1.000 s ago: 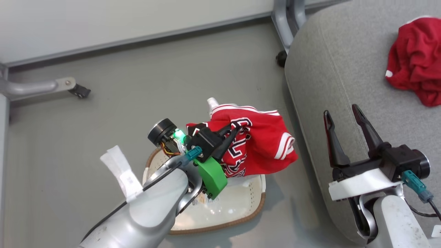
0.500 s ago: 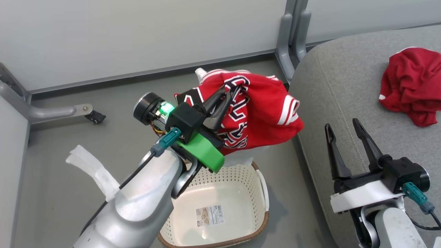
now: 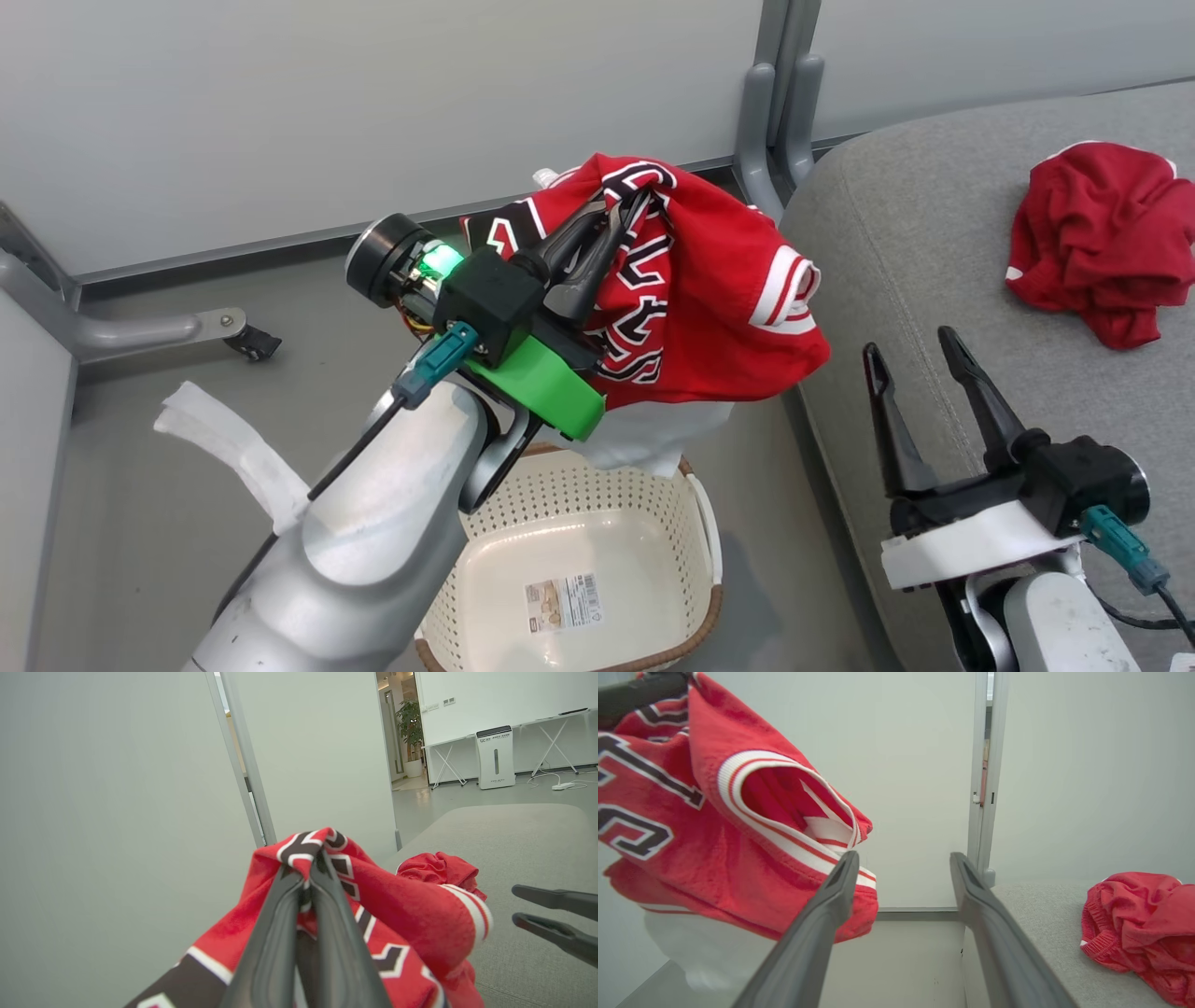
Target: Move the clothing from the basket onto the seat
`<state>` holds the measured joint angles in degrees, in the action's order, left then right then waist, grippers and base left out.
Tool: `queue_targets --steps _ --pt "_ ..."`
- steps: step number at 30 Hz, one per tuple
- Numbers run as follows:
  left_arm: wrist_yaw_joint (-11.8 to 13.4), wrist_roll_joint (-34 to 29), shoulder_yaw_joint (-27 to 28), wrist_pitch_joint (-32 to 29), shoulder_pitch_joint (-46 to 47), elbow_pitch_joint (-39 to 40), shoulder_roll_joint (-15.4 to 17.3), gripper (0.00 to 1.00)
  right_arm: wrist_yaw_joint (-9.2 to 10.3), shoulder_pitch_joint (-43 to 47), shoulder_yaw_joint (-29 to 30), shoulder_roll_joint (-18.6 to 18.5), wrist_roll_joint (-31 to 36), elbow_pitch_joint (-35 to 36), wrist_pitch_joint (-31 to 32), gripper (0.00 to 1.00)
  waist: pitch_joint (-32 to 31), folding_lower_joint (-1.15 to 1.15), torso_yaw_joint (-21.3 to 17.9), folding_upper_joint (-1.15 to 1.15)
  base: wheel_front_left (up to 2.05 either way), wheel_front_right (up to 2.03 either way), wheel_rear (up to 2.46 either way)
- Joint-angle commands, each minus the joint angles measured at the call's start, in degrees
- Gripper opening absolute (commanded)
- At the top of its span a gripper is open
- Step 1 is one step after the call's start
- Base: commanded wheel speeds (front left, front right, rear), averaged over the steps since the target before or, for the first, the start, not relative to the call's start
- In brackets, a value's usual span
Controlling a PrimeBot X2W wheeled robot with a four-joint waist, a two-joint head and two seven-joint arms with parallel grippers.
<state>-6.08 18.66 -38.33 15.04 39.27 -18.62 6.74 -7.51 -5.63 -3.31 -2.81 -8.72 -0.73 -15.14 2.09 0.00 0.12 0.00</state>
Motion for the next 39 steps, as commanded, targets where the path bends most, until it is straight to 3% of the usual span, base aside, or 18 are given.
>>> queue_targets --steps 1,12,29,30,31,39 --pt "-0.3 -0.2 0.4 0.2 -0.9 -0.1 0.1 0.0 0.04 0.4 -0.8 -0.2 0.3 0.6 0.0 1.0 -0.1 0.0 0.0 0.0 0.0 0.0 0.0" --pt "-0.8 -1.1 0.8 0.2 -1.3 -0.5 -0.7 0.0 0.04 -2.9 -9.9 -0.2 0.4 1.0 0.0 1.0 0.0 0.0 0.5 0.0 0.0 0.0 0.0" --pt "-1.4 -1.8 -2.8 0.2 -1.0 0.4 -2.6 0.0 0.04 -11.8 -13.8 -0.2 -2.5 -5.0 0.0 1.0 3.0 0.0 2.9 0.0 0.0 0.0 0.0" --pt "-1.4 -1.8 -3.0 0.2 -1.0 0.3 -2.7 0.0 0.04 -12.1 -14.0 -0.2 -2.9 -5.3 0.0 0.45 3.2 0.0 3.1 0.0 0.0 0.0 0.0" --pt "-1.4 -1.7 -3.1 0.2 -0.9 0.3 -2.8 0.0 0.04 -12.4 -14.1 -0.2 -3.0 -5.5 0.0 0.0 3.4 0.0 3.3 0.0 0.0 0.0 0.0" --pt "-1.4 -1.9 -3.3 0.2 -0.9 -0.4 -2.8 0.0 0.04 -12.2 -14.2 -0.2 -3.4 -5.9 0.0 0.0 4.2 0.0 3.5 0.0 0.0 0.0 0.0"
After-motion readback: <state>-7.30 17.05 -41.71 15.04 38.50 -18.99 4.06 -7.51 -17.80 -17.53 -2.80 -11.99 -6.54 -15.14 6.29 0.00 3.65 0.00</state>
